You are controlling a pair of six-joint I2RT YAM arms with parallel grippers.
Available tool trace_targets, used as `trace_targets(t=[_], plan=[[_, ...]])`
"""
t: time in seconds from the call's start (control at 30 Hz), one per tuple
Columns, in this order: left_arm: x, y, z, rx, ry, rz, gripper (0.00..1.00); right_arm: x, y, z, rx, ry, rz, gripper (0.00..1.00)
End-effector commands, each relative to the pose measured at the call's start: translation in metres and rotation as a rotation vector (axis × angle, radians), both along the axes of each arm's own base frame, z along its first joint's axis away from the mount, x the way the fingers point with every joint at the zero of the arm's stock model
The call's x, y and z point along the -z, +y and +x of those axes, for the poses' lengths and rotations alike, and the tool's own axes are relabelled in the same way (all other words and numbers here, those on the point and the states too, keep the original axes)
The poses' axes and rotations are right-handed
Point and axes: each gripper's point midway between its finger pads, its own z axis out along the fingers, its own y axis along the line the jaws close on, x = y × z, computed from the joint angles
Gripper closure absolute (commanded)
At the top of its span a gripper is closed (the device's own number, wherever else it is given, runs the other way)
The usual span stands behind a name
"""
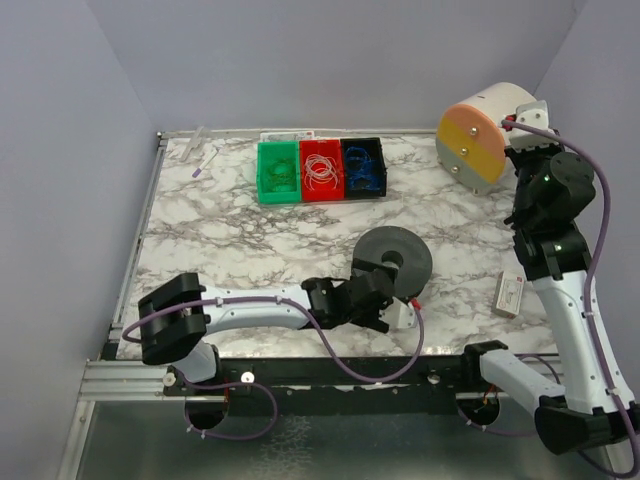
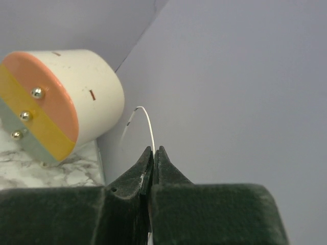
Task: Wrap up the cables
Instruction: Pick up the cable reel from the center of the board.
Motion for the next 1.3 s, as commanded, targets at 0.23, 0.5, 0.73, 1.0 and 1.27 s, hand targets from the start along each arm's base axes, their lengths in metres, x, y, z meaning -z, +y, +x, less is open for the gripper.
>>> trace_targets(t=[0.23,0.5,0.73,1.0,1.27], plan=[[0.02,-0.001,0.031,-0.132,-0.36,-0.001,0.01,0.07,0.0,0.037,-0.095,0.074,0.175,0.99],[0.048,-0.011,0.034,-0.142,-0.349,0.026,0.15,0.094,-0.001,0.037,-0.121,0.077,0.213,0.99],[0.05,-0.016,0.042,-0.187,-0.347,0.009,0.5,0.102,0.004,0.036,-0.15,0.076,0.224,0.99],[0.037,-0.014,0.062,-0.276,-0.3,-0.05,1.0,0.109,0.01,0.04,-0.18,0.092,0.237,0.99],[-0.008,0.012,0.08,-0.297,-0.042,-0.144,1.0,0.117,0.03,0.047,-0.285,0.138,0.277,0.99]])
